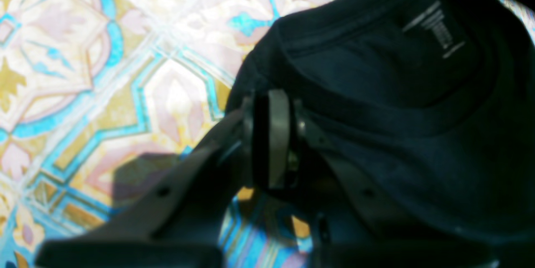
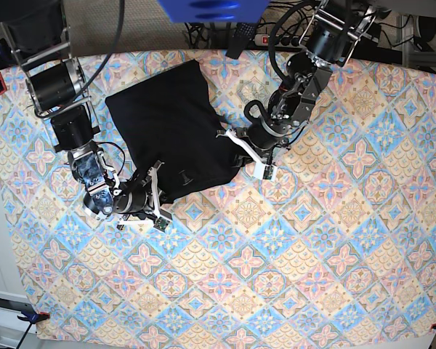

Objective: Fold the T-shirt properly
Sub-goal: 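Grasp the black bundle's sides with both grippers and lift it, then release the left gripper and fold the bundle over with the right gripper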

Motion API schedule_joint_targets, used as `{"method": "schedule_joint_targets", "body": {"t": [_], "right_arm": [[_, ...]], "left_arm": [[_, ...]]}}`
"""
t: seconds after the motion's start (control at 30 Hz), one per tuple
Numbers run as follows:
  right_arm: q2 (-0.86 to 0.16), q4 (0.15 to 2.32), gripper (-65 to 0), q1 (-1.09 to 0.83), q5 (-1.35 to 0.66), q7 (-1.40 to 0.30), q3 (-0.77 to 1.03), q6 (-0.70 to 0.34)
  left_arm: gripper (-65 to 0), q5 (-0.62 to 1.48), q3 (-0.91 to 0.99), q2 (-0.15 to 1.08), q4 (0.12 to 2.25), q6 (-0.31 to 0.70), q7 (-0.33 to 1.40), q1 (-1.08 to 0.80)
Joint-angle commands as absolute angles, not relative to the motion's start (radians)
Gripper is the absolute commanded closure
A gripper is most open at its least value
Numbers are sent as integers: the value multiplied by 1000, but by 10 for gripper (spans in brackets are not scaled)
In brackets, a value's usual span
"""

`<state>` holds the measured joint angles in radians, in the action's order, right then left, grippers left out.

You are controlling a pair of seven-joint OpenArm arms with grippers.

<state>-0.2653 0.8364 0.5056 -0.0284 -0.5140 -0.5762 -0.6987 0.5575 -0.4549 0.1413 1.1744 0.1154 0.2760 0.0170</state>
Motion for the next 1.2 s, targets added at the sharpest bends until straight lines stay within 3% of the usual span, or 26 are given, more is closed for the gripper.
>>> {"method": "schedule_joint_targets", "body": {"t": [0.0,0.33,0.53,0.7,1.17], "right_arm": [[-275,891,-77,545,-42,-499,-570,-698],[-326,1461,-77,294,-44,-737,-277,-698],[-321,1682,-77,137,-44,-832,-344,-698],[-309,1721,-77,93,-42,-842,-467,-698],[-97,1537,-77,96,-38,-837,-587,-698]], "left_arm": [[-29,565,-452,140,1225,125,251,19],[-30,564,-162,133,1549,125,249,-177],[-30,564,-62,133,1662,125,254,-298],[-30,564,-31,133,1682,125,254,-386],[-30,564,-31,140,1681,125,254,-475]]}}
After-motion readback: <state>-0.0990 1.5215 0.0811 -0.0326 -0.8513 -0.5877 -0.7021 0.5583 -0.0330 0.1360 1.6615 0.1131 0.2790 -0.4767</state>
